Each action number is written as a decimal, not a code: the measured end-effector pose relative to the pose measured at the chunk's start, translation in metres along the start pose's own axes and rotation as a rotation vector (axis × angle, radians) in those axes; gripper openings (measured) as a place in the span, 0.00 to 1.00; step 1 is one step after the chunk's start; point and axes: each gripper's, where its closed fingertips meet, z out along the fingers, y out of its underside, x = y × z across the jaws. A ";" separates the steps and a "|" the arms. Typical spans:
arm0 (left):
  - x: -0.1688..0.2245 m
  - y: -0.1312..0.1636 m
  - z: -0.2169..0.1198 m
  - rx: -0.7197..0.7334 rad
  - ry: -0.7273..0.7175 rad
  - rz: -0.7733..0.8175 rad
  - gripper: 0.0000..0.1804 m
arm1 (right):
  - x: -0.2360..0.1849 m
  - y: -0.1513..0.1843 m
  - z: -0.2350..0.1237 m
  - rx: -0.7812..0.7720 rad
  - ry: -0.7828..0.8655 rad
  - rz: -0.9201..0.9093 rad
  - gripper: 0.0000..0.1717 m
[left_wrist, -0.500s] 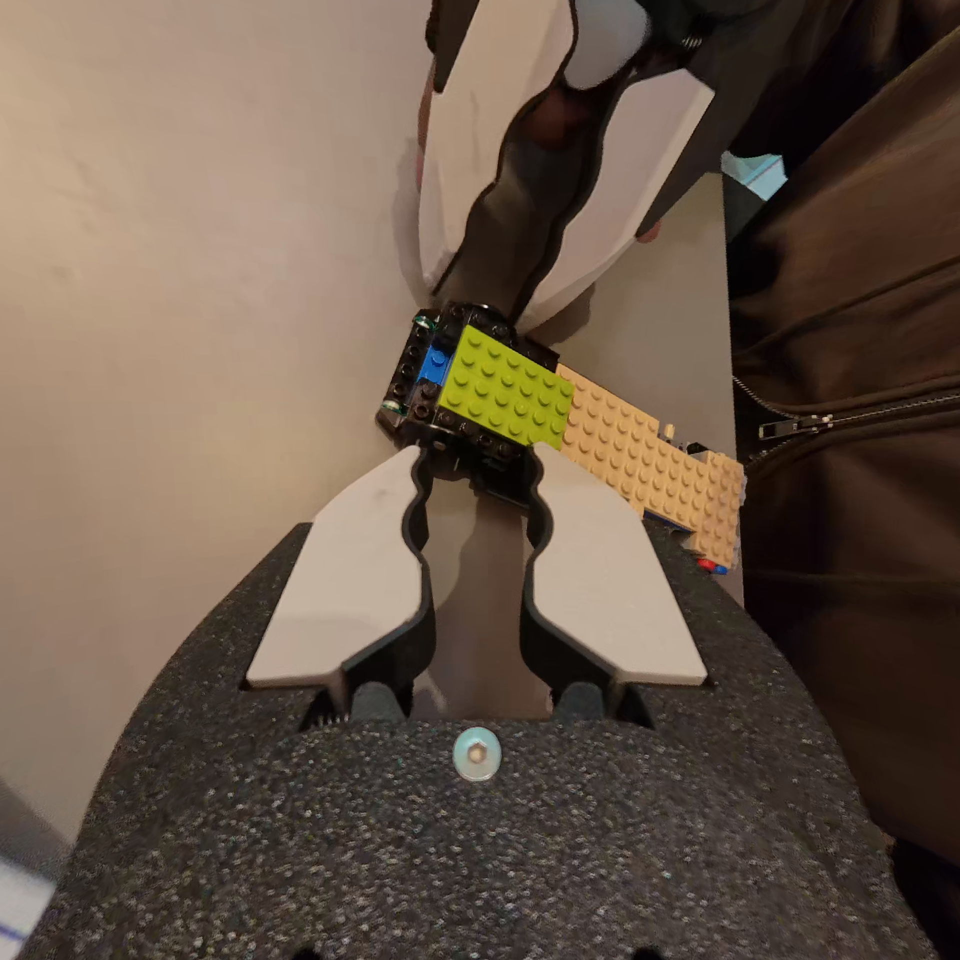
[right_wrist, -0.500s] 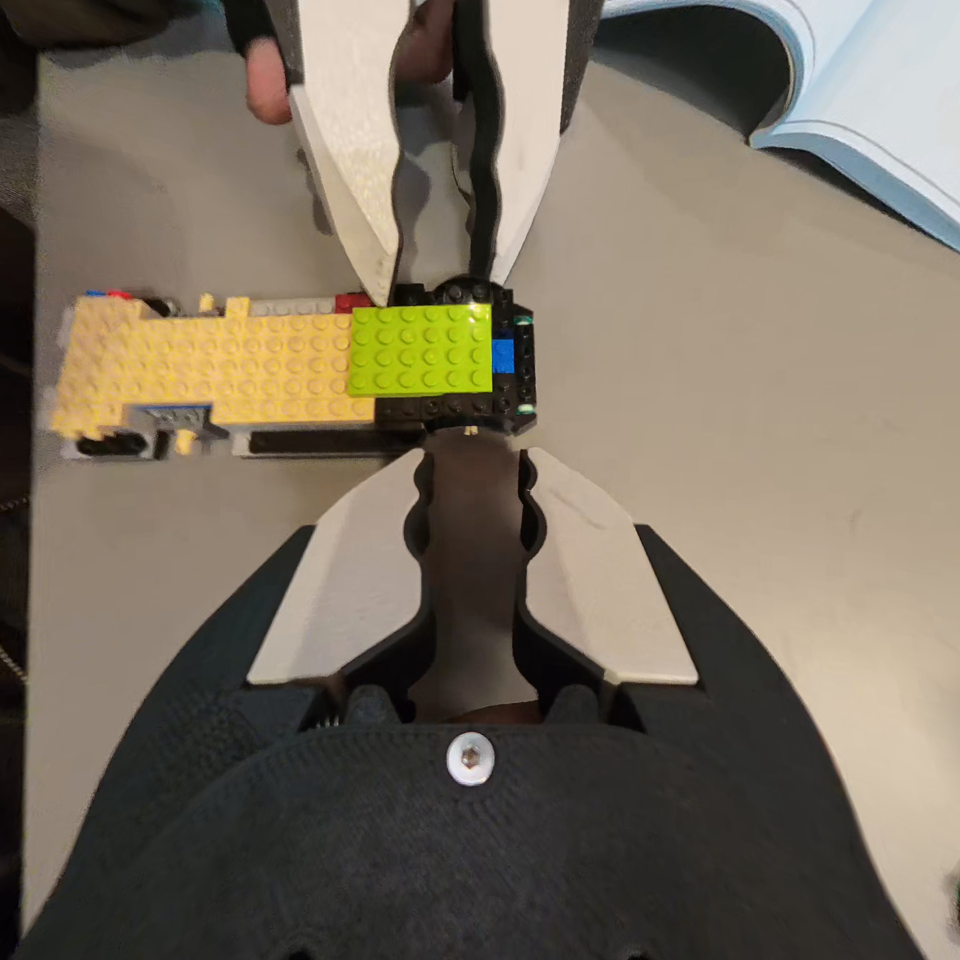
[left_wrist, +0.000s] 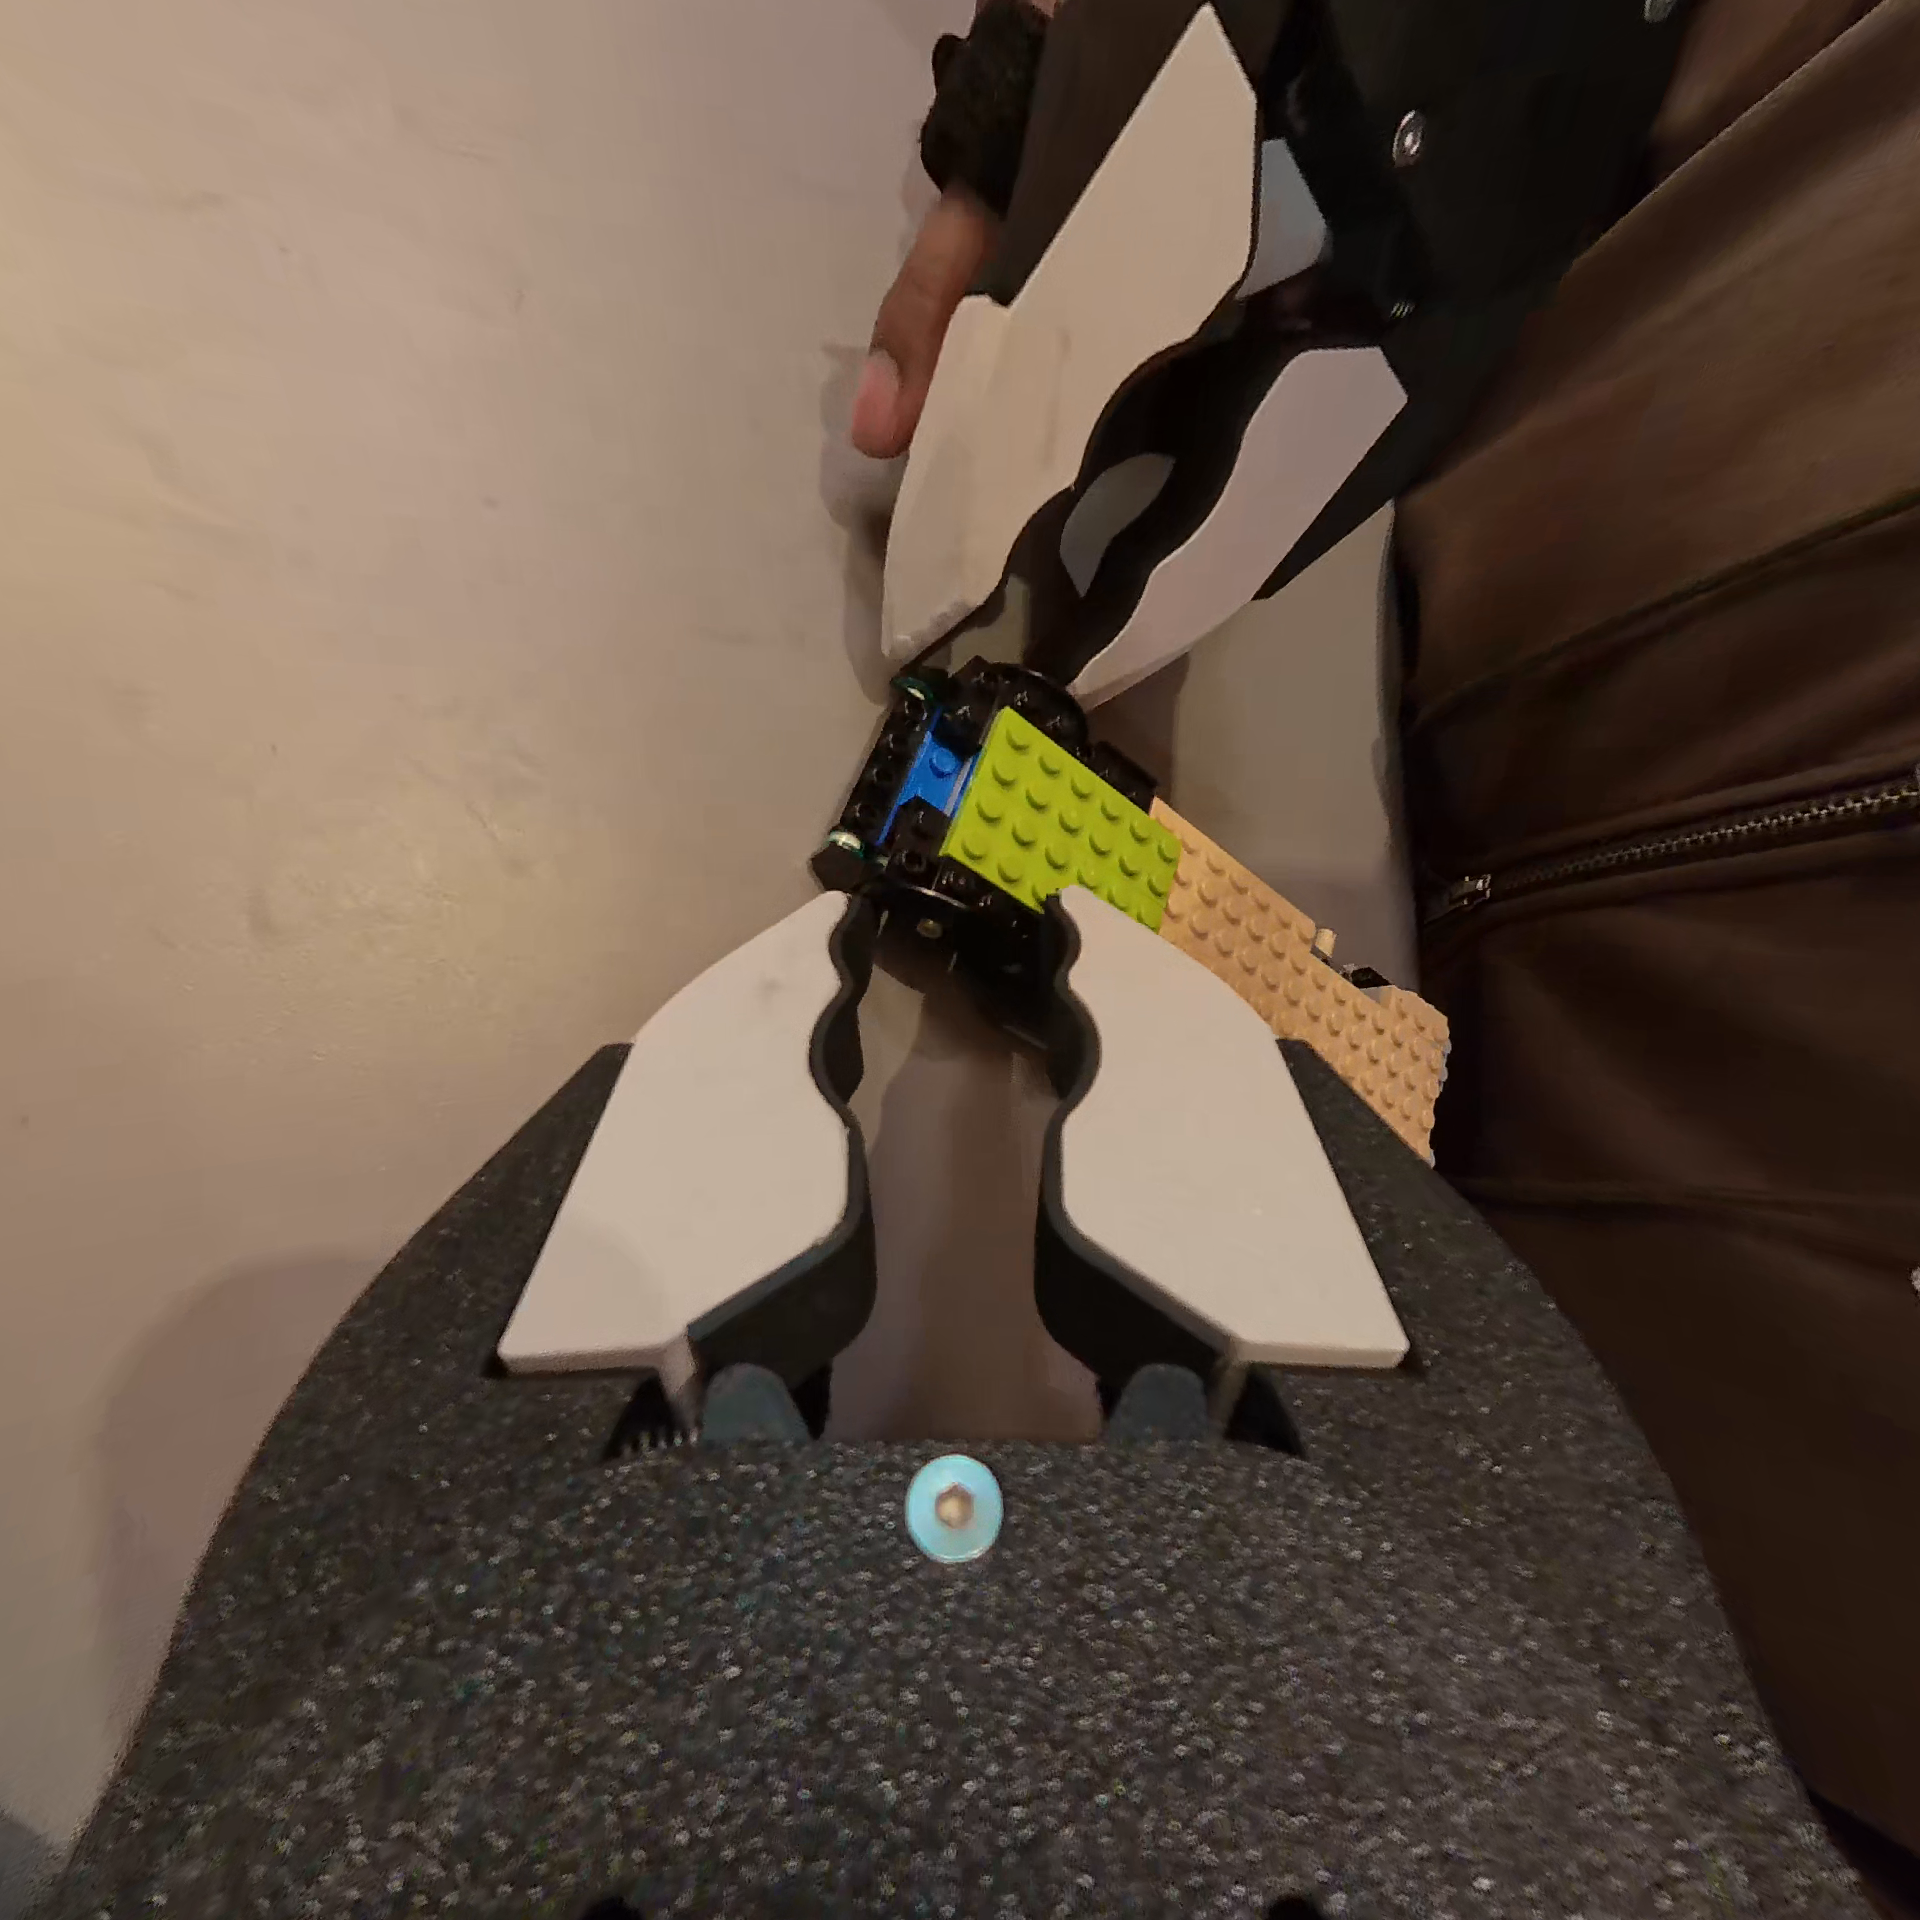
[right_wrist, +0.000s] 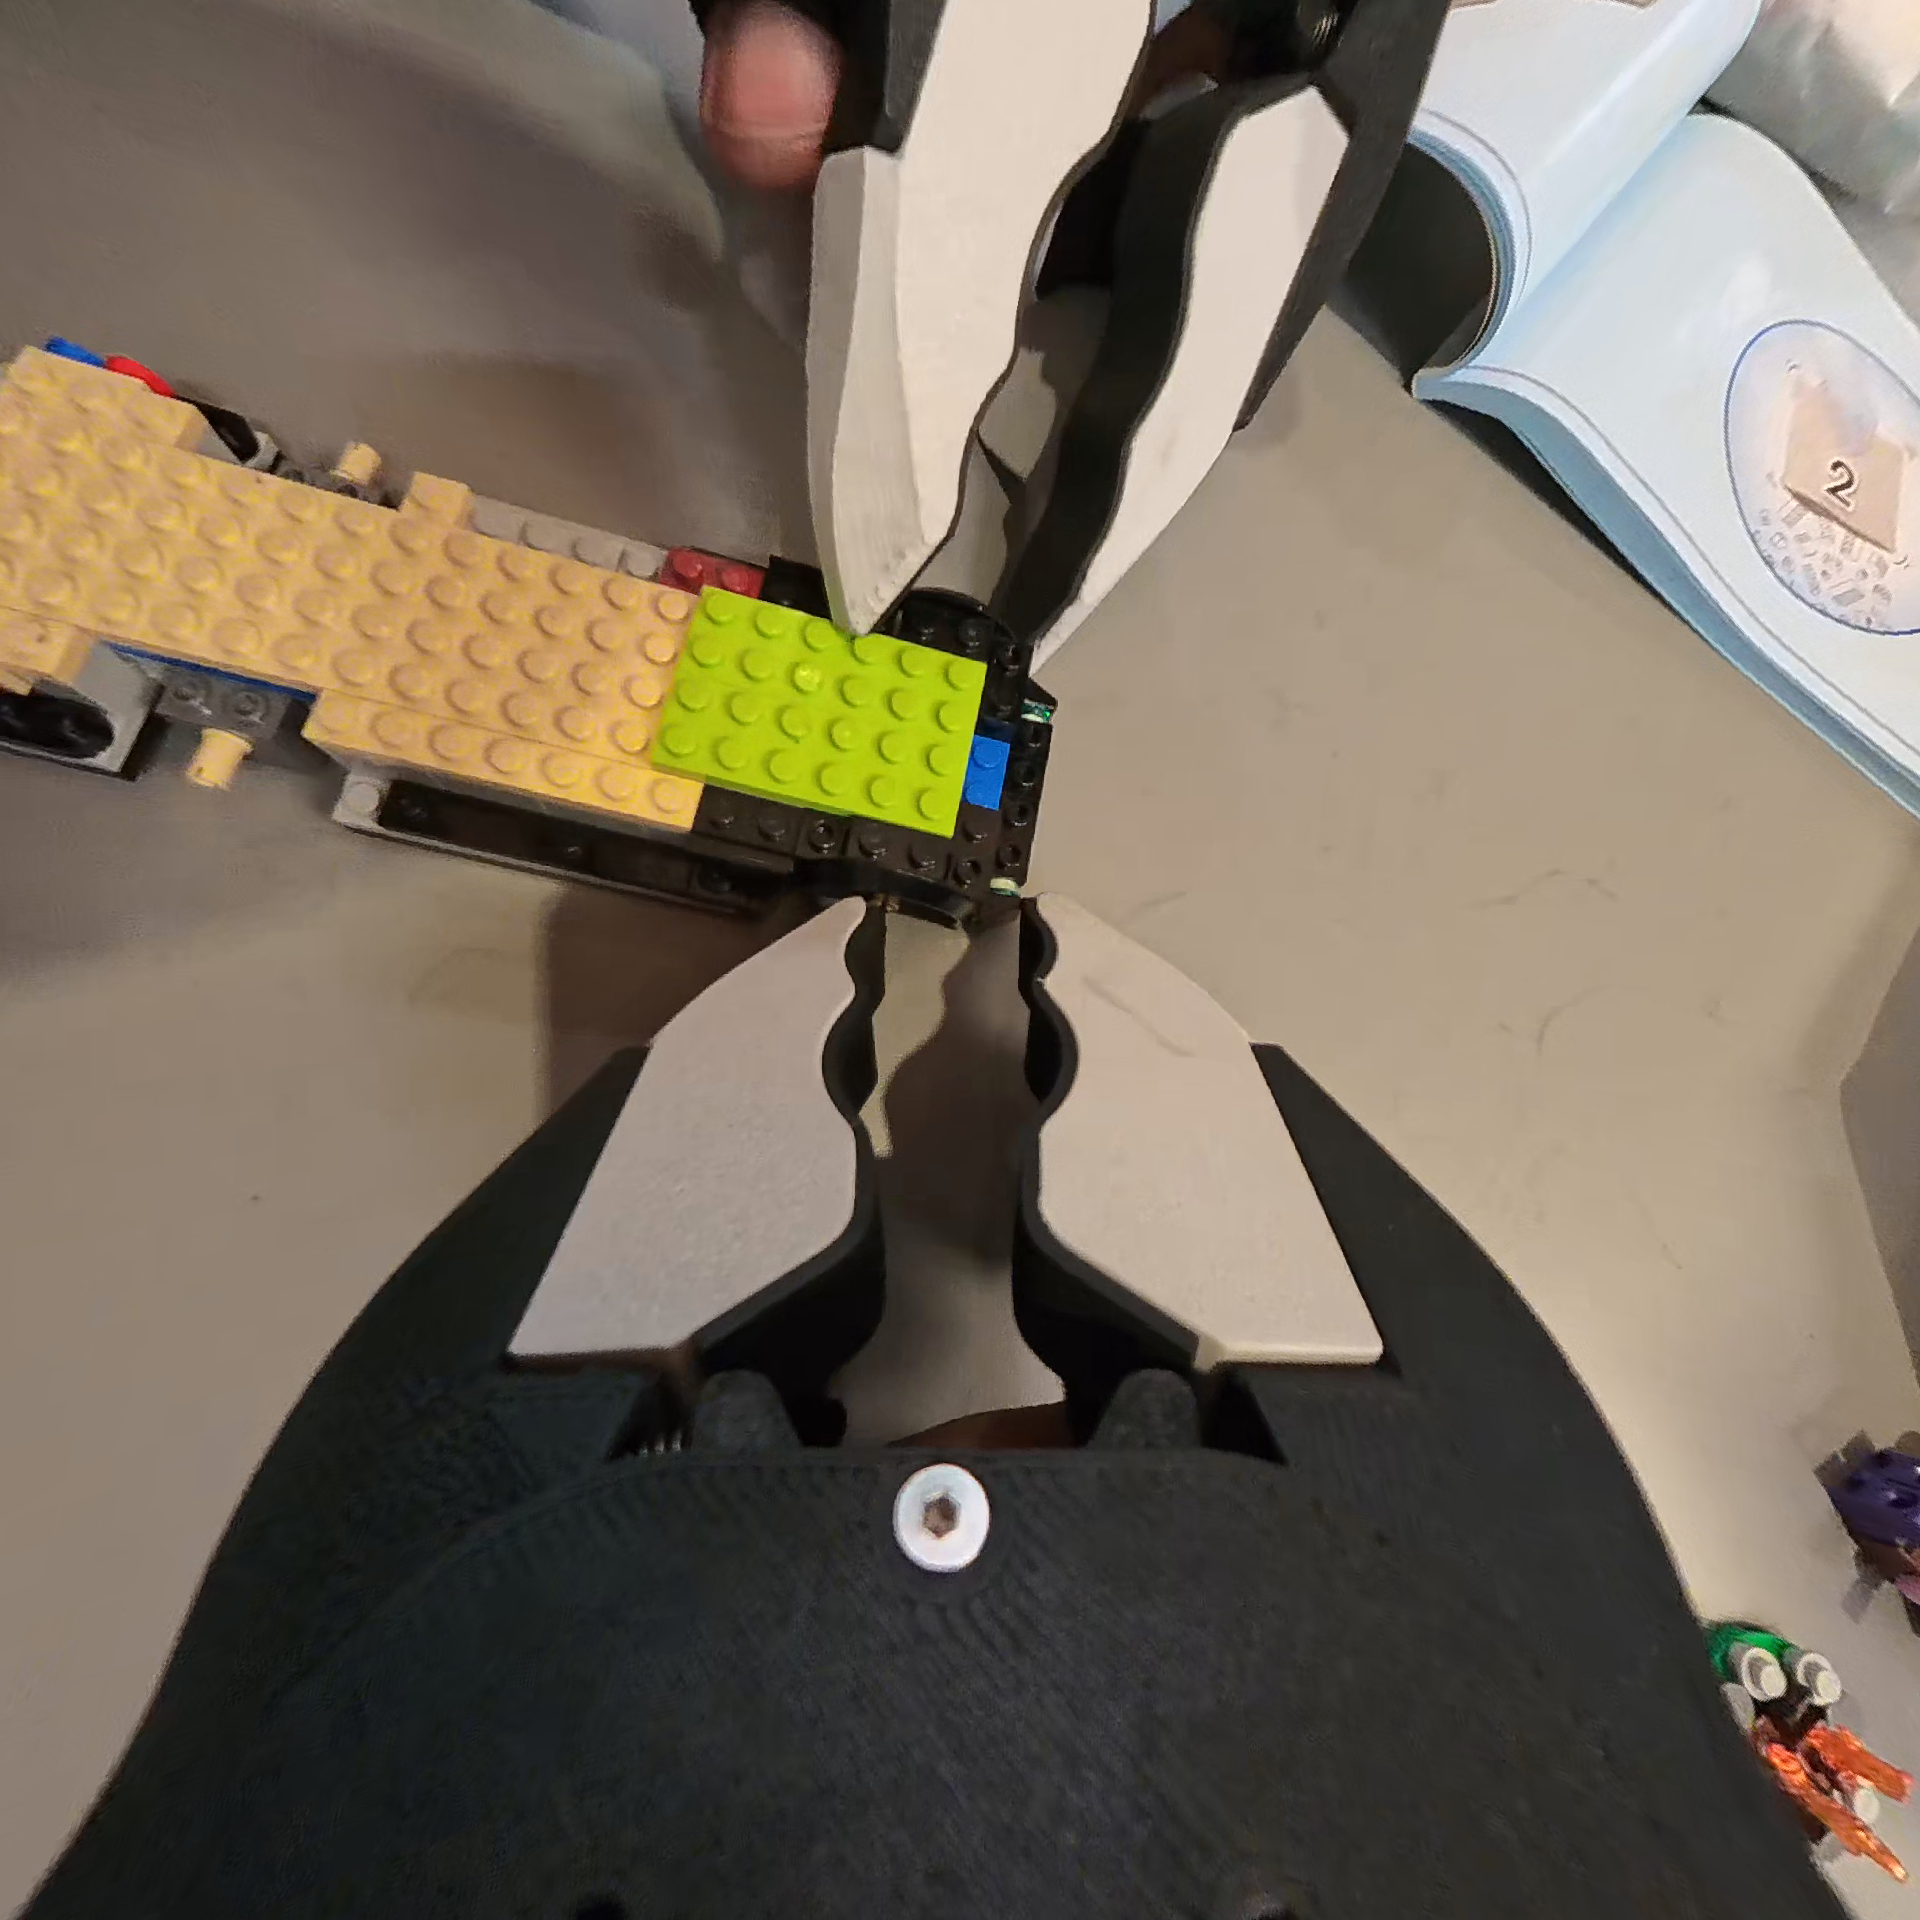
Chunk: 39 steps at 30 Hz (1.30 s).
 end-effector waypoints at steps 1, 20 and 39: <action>0.000 0.000 0.000 0.008 -0.005 0.000 0.17 | 0.000 0.000 0.000 0.004 0.006 -0.008 0.14; 0.017 0.007 0.007 0.039 0.024 0.041 0.08 | -0.009 0.002 -0.003 0.004 -0.059 -0.054 0.09; 0.015 0.005 -0.006 0.096 0.094 -0.039 0.20 | -0.010 -0.014 -0.011 0.106 -0.030 -0.105 0.07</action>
